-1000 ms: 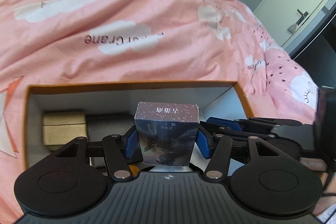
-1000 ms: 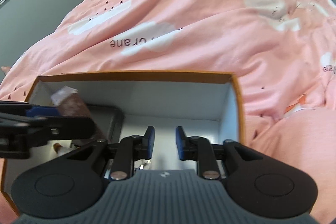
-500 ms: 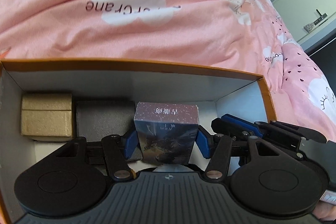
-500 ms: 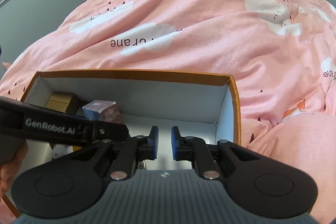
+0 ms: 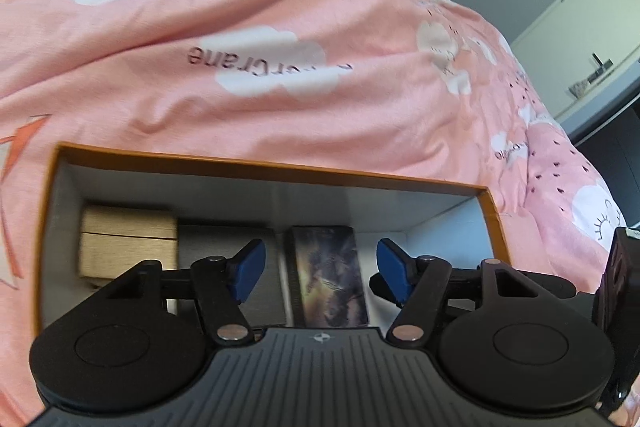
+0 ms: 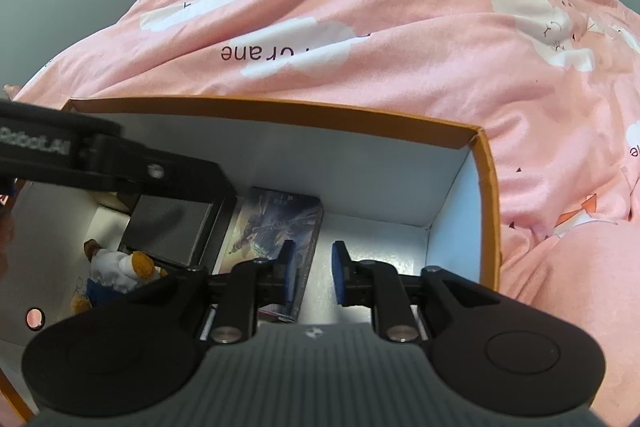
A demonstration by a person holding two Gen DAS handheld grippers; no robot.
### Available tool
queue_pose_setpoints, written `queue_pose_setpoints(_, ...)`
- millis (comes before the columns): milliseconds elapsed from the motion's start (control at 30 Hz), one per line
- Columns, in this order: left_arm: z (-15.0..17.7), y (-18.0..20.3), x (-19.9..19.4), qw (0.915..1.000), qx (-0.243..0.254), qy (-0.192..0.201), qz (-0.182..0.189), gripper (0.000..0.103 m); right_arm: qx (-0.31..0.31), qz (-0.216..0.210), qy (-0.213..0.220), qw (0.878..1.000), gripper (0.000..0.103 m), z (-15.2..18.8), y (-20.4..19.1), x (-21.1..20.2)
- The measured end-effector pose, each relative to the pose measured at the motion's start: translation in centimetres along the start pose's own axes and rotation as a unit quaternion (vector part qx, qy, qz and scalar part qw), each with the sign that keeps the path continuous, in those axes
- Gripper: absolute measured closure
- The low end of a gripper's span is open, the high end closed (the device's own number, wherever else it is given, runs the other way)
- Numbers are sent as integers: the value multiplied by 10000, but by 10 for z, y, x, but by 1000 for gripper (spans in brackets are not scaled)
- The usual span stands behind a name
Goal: Organize objects
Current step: 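Lower the card deck into the orange box and open the left gripper, then withdraw both grippers from the orange box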
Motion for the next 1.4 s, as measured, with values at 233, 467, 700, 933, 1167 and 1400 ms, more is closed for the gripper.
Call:
queue_pose_setpoints(233, 6, -9, -19, 9998, 84, 127, -105, 29, 222, -122, -507, 9984, 54, 1, -6, 21)
queue_pose_setpoints(467, 12, -19, -32, 9997, 39, 194, -141, 29, 591, -629, -757, 9934, 71, 4, -14, 31)
queue_pose_setpoints(700, 21, -17, -37, 9993, 171, 230, -231, 29, 516, -790, -764, 9926, 73, 3, -20, 30)
queue_pose_setpoints(933, 39, 5, -59, 9964, 424, 623, -375, 29, -9, -493, -174, 9986, 68, -3, -24, -7)
queue_pose_setpoints(1167, 69, 27, -88, 9926, 480, 1038, -414, 29, -514, -53, 642, 9966, 32, 14, -29, -67)
queue_pose_setpoints(1400, 95, 42, -108, 9921, 681, 1004, -329, 29, -517, 248, 1088, 9924, 19, 37, -24, -112)
Point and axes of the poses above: each gripper's, at about its wrist camera, not at the fingertips, and x roughly the way its jaws point, y to its right, z to its underside, the point moved 8 cm from there along x, roughly the way its jaws point, and after that the axes turned 9 degrees about z, right-handed, at the moved point
